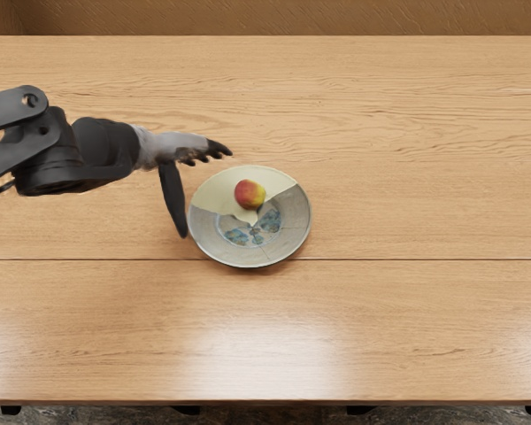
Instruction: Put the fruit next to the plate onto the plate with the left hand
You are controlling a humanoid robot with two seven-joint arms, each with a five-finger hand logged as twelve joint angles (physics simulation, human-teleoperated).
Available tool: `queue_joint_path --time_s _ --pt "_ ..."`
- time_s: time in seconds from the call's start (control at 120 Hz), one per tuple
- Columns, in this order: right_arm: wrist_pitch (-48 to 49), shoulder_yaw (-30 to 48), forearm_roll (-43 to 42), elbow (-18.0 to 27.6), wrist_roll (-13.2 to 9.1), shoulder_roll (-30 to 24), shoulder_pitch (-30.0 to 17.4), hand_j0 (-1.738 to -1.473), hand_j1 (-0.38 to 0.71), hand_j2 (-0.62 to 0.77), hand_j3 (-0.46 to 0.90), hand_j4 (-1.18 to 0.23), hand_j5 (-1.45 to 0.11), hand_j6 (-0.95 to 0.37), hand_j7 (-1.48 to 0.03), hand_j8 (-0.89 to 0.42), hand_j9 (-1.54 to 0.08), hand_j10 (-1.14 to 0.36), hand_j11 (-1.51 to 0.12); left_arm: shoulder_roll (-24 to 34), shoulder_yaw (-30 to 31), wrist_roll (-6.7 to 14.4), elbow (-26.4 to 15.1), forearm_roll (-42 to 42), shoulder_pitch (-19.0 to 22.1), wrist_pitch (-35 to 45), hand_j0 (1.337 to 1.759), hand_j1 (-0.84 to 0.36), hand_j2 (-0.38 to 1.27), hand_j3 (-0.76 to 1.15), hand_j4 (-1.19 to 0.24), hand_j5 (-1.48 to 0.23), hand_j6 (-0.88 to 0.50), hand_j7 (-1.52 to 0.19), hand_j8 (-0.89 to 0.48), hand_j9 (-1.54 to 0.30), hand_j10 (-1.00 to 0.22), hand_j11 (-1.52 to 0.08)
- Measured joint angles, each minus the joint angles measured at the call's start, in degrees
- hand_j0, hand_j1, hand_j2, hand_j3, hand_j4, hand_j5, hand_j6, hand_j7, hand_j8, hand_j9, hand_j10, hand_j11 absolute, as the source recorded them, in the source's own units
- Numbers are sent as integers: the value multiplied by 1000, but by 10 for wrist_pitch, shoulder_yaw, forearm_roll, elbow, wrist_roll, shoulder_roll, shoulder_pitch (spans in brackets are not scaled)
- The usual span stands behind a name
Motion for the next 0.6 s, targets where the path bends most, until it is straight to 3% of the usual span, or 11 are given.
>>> queue_joint_path --time_s 0.108,0.225,0.317,0.467,0.6 --pt "0 0 0 0 0 0 0 -1658 -333 -3 0 -13 -17 -13 -17 -13 -17 -13 -17 64 -52 0 13 -188 1 -114 1658 315 16 0 -40 -51 -27 -49 -28 -49 -44 -49" --pt "0 0 0 0 0 0 0 -1658 -333 -3 0 -13 -17 -13 -17 -13 -17 -13 -17 120 -116 0 34 -333 109 -179 1658 330 9 0 -23 -29 -16 -28 -16 -28 -25 -28" --pt "0 0 0 0 0 0 0 -1658 -333 -3 0 -13 -17 -13 -17 -13 -17 -13 -17 152 -158 0 57 -432 138 -197 1658 337 6 0 -15 -19 -11 -18 -11 -18 -16 -18" --pt "0 0 0 0 0 0 0 -1658 -333 -3 0 -13 -17 -13 -17 -13 -17 -13 -17 194 -182 0 112 -557 189 -207 1658 343 3 0 -7 -9 -4 -9 -5 -9 -7 -8" --pt "0 0 0 0 0 0 0 -1658 -333 -3 0 -13 -17 -13 -17 -13 -17 -13 -17 203 -190 0 136 -607 210 -209 1658 346 1 0 -2 -4 -1 -4 -1 -4 -3 -4"
